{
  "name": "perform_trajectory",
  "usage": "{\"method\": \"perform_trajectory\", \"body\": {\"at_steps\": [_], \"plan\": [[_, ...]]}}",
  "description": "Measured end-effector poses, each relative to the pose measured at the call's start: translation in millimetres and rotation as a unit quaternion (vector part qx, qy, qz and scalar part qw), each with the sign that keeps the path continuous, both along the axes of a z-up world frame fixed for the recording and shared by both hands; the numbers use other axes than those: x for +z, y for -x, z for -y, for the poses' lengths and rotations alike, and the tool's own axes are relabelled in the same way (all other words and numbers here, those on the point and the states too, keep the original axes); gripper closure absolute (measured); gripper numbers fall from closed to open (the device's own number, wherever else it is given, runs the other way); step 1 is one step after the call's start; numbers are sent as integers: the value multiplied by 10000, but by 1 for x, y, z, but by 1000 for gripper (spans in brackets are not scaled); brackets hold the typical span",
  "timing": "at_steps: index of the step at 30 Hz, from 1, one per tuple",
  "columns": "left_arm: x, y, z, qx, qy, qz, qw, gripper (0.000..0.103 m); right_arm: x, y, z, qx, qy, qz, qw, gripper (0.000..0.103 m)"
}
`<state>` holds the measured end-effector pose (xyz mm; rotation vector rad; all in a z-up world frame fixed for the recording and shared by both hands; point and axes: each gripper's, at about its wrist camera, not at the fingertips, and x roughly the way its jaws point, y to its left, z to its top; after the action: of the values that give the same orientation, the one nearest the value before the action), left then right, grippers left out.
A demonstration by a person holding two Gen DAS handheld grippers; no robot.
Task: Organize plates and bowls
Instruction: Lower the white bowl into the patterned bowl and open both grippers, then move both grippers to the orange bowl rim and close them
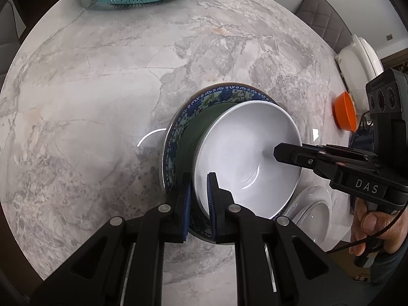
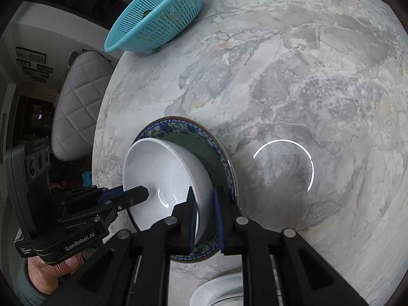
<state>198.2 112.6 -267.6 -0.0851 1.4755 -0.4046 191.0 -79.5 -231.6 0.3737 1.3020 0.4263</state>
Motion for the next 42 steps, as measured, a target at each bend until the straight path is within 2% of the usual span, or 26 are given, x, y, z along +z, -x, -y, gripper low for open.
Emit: {"method": "perform_trajectory", "body": {"at_steps": [4,5,7,10,12,13,14,17,18,22,24,25,27,31,34,36,38,42], "plan": [[0,-4,-2,96,36,3,9999,91,1,0,-5,69,143,88,9998,88],[1,-4,-3,113,29,14,9999,88,1,-1,-6,85,172,103,9998,88],[3,-4,-4,118,81,47,9999,80,2,-1,-6,59,182,119,9997,85],[11,-2,-2,95,216,155,9996,58,2,0,-3,6,176,117,9998,84],[18,1,0,97,215,238,9994,41,5,2,-1,-20,49,149,9999,79],[22,2,2,88,192,283,9994,37,7,3,0,-37,5,184,9998,77],[26,2,2,90,203,322,9992,32,11,5,1,-53,-39,246,9997,70],[39,5,-1,119,279,410,9987,28,24,11,7,-141,-195,424,9988,47],[42,5,-2,155,300,411,9986,26,28,13,10,-182,-266,491,9983,44],[62,5,-6,299,705,447,9961,26,49,23,33,-378,-770,746,9935,41],[75,0,4,227,969,523,9937,23,61,33,51,-552,-980,960,9890,35],[83,-4,13,136,1097,592,9921,21,65,39,64,-717,-1027,1041,9867,33],[99,-13,38,-195,1300,772,9883,5,70,49,91,-1179,-1063,1121,9809,32],[116,-37,110,-1003,1597,875,9782,5,67,79,167,-2437,-667,1239,9596,32],[112,-55,181,-1697,1449,652,9726,5,59,104,226,-3496,-259,1222,9285,32],[105,-66,229,-2170,1373,595,9646,5,48,118,258,-4109,-159,1118,9046,33],[92,-78,271,-2506,1185,680,9584,5,40,129,278,-4496,-166,1069,8867,37],[61,-94,341,-3058,879,678,9456,6,29,138,292,-5002,-370,1205,8567,37]]}}
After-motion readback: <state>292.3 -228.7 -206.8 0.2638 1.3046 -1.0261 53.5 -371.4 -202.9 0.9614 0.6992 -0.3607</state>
